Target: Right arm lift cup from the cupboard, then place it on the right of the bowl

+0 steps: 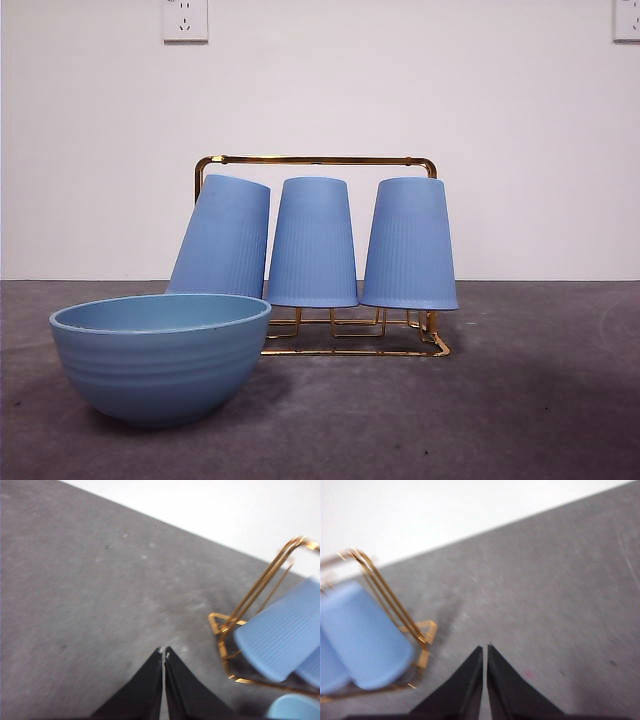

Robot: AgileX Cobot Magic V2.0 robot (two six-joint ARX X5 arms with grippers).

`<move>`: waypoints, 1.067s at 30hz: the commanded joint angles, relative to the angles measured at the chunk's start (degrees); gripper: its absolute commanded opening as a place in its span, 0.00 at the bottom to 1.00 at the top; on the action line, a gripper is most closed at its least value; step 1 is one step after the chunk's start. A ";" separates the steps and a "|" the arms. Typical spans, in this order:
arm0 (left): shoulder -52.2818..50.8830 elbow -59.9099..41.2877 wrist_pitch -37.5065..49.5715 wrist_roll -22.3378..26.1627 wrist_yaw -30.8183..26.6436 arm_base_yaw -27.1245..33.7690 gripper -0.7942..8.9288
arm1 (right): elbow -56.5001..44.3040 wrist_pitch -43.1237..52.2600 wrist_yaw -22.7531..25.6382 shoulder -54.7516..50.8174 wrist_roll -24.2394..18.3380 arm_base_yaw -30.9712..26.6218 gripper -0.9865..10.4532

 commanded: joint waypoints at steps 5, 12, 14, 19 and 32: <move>8.57 8.72 0.59 -1.53 0.87 -1.81 0.09 | 9.88 -1.81 -3.43 6.29 4.13 1.05 0.10; 21.40 20.11 -1.55 -0.17 4.66 -2.45 0.09 | 21.33 -10.80 -9.27 15.80 0.50 1.14 0.10; 25.90 23.80 -2.16 0.94 7.69 -2.47 0.09 | 24.37 -14.34 -11.28 18.93 -1.73 1.14 0.10; 35.91 32.20 -6.82 4.28 15.93 -2.95 0.09 | 29.68 -18.80 -18.14 25.09 -7.48 1.16 0.10; 51.25 42.12 -16.17 16.52 36.94 -6.99 0.09 | 38.10 -22.53 -29.83 40.46 -18.56 7.21 0.10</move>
